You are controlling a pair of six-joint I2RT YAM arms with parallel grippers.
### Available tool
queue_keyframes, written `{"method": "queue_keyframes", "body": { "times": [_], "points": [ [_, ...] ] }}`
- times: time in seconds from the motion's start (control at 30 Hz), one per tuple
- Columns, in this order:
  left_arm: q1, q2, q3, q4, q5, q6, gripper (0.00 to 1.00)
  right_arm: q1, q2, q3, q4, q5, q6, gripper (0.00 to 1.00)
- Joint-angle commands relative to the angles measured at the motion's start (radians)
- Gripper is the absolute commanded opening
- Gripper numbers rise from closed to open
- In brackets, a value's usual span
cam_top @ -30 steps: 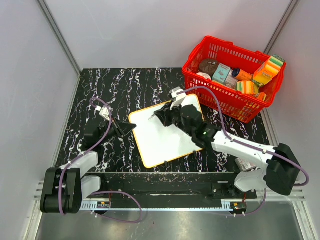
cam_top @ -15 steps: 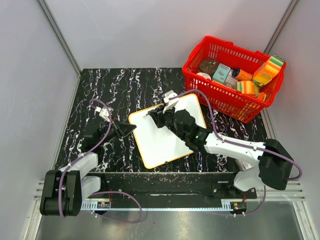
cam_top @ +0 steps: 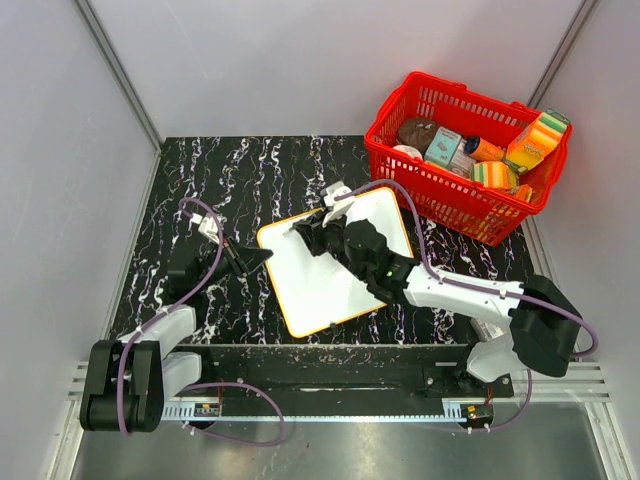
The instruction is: Write a sentence on the whiteboard
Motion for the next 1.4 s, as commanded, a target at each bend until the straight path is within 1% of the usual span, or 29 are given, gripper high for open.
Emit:
{"method": "queue_keyframes", "body": {
  "times": [0.0,0.2,0.53,1.37],
  "points": [
    [-0.005,0.004,-0.019,0.024,0.027,0.070,0.00,0.009,0.020,0.063,0.065,0.013,0.009,0.00],
    [-0.003,0.006,-0.019,0.027,0.028,0.069,0.00,0.007,0.038,0.073,0.082,0.021,0.015,0.00],
    [-0.005,0.004,-0.022,0.035,0.030,0.066,0.00,0.009,0.072,0.077,0.063,0.048,0.017,0.00],
    [-0.005,0.003,-0.027,0.042,0.028,0.066,0.00,0.010,0.021,-0.056,0.048,0.079,0.066,0.00]
  ]
}}
